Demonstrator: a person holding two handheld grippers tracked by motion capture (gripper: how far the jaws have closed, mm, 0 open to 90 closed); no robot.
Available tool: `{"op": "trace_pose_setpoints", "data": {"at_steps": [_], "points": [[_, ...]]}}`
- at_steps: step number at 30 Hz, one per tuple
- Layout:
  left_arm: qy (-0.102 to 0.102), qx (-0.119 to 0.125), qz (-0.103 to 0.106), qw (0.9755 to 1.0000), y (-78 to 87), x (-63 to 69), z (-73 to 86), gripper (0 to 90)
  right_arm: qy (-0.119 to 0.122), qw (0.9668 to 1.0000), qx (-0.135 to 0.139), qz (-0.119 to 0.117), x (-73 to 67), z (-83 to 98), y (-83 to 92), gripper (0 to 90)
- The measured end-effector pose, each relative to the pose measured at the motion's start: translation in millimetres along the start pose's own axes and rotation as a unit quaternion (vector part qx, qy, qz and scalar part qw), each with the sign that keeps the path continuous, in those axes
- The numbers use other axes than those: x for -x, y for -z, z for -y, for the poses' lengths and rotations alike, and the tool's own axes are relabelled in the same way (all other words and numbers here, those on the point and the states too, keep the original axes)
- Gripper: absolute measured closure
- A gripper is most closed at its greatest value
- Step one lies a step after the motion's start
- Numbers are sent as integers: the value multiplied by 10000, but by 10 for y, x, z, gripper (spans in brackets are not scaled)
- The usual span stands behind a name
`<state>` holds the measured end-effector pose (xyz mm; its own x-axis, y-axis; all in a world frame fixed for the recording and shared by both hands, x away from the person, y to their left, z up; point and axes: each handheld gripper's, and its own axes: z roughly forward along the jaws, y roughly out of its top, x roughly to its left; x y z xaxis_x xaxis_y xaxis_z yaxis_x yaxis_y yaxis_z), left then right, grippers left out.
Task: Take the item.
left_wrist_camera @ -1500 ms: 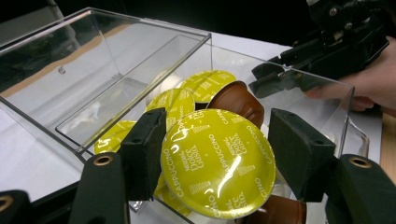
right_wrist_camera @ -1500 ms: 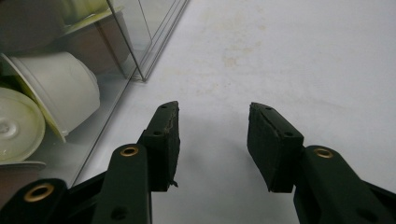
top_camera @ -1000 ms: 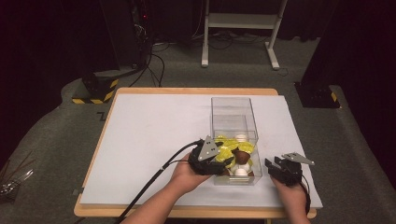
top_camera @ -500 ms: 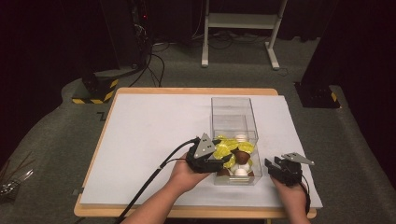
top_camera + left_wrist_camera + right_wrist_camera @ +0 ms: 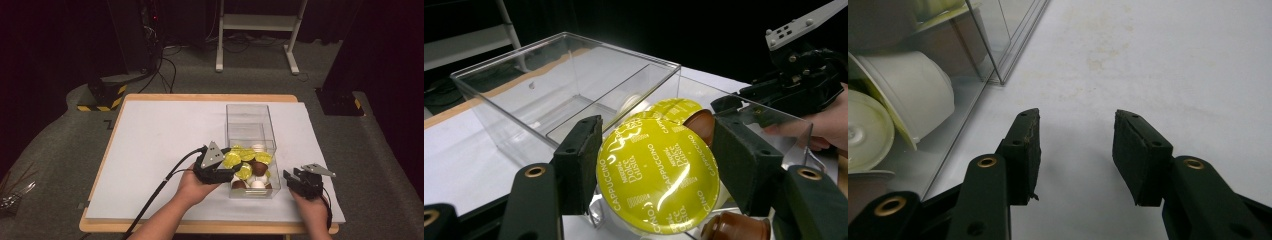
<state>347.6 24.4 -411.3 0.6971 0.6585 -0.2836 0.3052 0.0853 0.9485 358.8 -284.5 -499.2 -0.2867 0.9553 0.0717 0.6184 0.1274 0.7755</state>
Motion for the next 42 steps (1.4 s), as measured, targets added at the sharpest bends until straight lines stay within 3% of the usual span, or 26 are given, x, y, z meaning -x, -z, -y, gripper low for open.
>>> {"op": "trace_pose_setpoints", "data": {"at_steps": [20, 42], "points": [[149, 215, -372, 9990, 274, -271, -54, 387, 19, 10000, -12, 29, -9, 3, -2, 541], [273, 370, -840, 9954, 578, -607, -24, 387, 67, 9999, -78, 70, -21, -5, -19, 555]]}}
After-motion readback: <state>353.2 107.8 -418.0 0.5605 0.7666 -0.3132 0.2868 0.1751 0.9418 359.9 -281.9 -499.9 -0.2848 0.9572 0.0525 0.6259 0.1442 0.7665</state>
